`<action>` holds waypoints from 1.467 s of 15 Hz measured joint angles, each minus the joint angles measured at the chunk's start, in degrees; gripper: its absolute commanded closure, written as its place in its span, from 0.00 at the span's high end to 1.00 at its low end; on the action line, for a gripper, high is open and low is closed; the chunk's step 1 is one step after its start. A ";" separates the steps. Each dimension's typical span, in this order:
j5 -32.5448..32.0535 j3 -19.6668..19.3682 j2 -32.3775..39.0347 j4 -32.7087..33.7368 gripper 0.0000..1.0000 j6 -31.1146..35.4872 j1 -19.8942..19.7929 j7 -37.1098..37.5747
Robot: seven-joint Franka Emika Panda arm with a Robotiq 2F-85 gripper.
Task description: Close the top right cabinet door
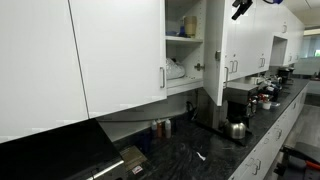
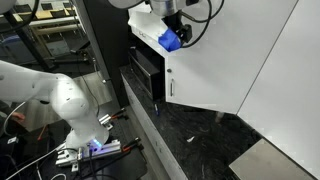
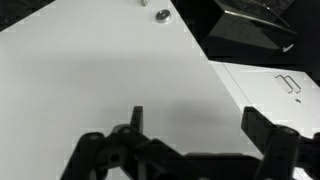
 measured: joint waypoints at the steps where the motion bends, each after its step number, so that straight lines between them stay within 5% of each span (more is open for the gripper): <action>1: 1.52 0.26 1.44 0.43 1.00 1.05 0.01 -0.83; 9: 7.65 5.82 5.45 -1.58 1.00 9.86 -1.86 -4.06; 16: 8.00 15.87 5.16 -13.92 1.00 25.05 -3.36 -3.53; 22: 8.19 19.03 4.56 -21.76 1.00 35.53 -2.72 -2.18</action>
